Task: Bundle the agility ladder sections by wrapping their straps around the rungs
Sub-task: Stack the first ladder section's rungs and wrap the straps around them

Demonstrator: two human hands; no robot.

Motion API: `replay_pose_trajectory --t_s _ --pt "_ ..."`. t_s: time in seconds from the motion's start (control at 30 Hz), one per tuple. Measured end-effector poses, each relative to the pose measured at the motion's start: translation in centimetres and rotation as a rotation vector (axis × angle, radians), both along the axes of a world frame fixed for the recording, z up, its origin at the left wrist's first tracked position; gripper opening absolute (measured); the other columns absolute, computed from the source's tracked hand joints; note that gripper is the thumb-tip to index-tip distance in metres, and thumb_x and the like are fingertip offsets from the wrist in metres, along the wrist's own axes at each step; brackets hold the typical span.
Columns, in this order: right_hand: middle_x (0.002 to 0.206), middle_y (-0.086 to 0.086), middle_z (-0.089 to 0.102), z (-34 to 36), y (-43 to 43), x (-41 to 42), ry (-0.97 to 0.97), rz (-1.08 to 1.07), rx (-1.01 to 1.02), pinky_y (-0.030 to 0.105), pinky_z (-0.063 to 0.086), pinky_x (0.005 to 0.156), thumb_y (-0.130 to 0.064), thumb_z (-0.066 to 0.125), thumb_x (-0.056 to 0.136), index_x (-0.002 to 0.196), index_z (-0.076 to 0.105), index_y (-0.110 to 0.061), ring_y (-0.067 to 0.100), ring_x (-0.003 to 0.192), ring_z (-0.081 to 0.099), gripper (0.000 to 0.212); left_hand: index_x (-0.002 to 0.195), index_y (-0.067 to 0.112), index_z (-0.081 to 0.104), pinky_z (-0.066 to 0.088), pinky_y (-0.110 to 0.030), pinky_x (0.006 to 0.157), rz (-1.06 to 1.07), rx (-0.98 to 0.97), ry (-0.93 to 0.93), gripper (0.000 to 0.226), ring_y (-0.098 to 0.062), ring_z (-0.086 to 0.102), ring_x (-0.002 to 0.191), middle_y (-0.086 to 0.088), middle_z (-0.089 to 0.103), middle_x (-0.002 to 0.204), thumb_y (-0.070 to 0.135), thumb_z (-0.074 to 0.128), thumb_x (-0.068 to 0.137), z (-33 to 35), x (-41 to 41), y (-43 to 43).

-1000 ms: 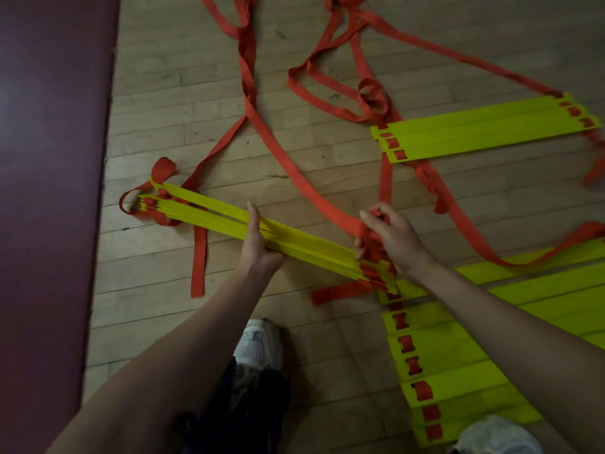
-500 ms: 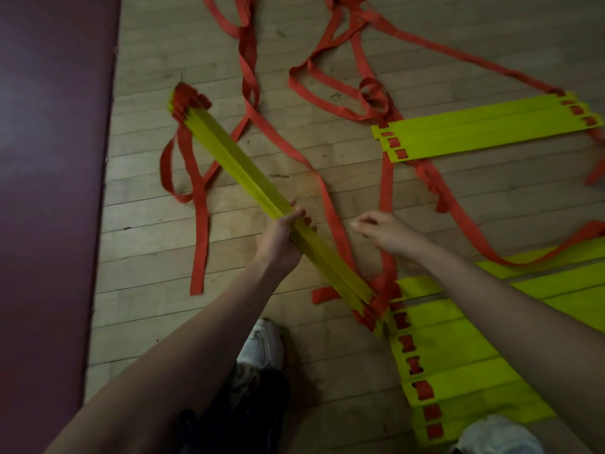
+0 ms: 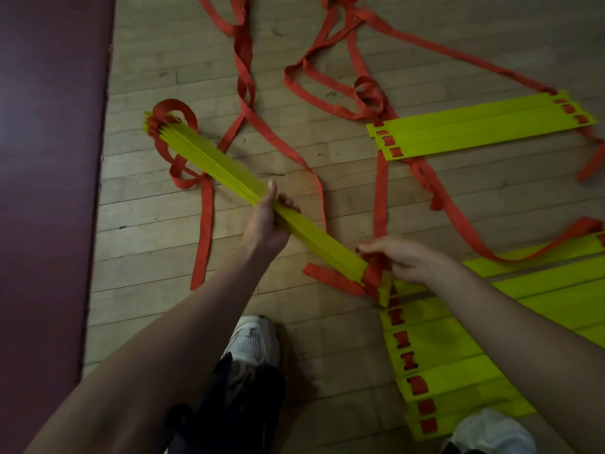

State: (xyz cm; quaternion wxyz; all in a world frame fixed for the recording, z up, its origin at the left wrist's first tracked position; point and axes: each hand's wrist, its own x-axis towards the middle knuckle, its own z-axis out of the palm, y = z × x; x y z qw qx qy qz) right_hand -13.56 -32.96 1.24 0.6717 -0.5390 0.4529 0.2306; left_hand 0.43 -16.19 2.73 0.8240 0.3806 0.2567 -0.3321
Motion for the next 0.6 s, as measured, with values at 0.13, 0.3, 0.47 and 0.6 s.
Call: replay_pose_trajectory --t_s 0.13,0.3,0.47,0.6 --pt "0.048 0.001 0.055 1.1 0.0 2.3 -0.182 -0.451 0.113 0.015 0.044 0.038 -0.001 0.041 0.098 0.077 0.05 -0.007 0.006 0.033 0.05 0.024 0.09 0.019 0.051 0.042 -0.025 0.057 -0.157 0.159 -0.054 0.014 -0.009 0.045 0.052 0.002 0.042 0.065 0.031 0.058 0.095 -0.5 -1.7 0.4" --pt "0.067 -0.002 0.04 3.5 0.2 5.7 -0.217 -0.336 0.013 0.016 0.03 0.042 -0.014 0.043 0.1 0.081 0.058 -0.012 0.004 0.042 0.03 0.025 0.1 0.022 0.053 0.039 -0.03 0.059 -0.349 0.25 -0.059 0.041 -0.013 0.043 0.056 0.001 0.043 0.062 0.061 0.049 0.09 -0.4 -4.3 0.2" --pt "0.067 -0.004 0.036 5.2 -0.7 7.7 -0.261 -0.345 0.025 0.014 0.028 0.043 -0.018 0.045 0.099 0.082 0.062 -0.013 0.006 0.052 0.024 0.025 0.086 0.01 0.056 0.046 -0.029 0.064 -0.554 0.255 -0.175 0.029 -0.014 0.053 0.06 -0.005 0.055 0.076 0.032 0.041 0.098 -0.2 -4.9 0.0" --pt "0.059 -0.002 0.047 6.2 -0.9 9.3 -0.327 -0.41 0.028 0.02 0.035 0.053 -0.018 0.039 0.102 0.074 0.054 -0.015 0.009 0.054 0.039 0.032 0.09 0.005 0.056 0.049 -0.024 0.062 -0.739 0.191 -0.177 0.026 -0.013 0.055 0.061 -0.005 0.058 0.075 0.022 0.038 0.096 0.3 -6.9 -0.4"
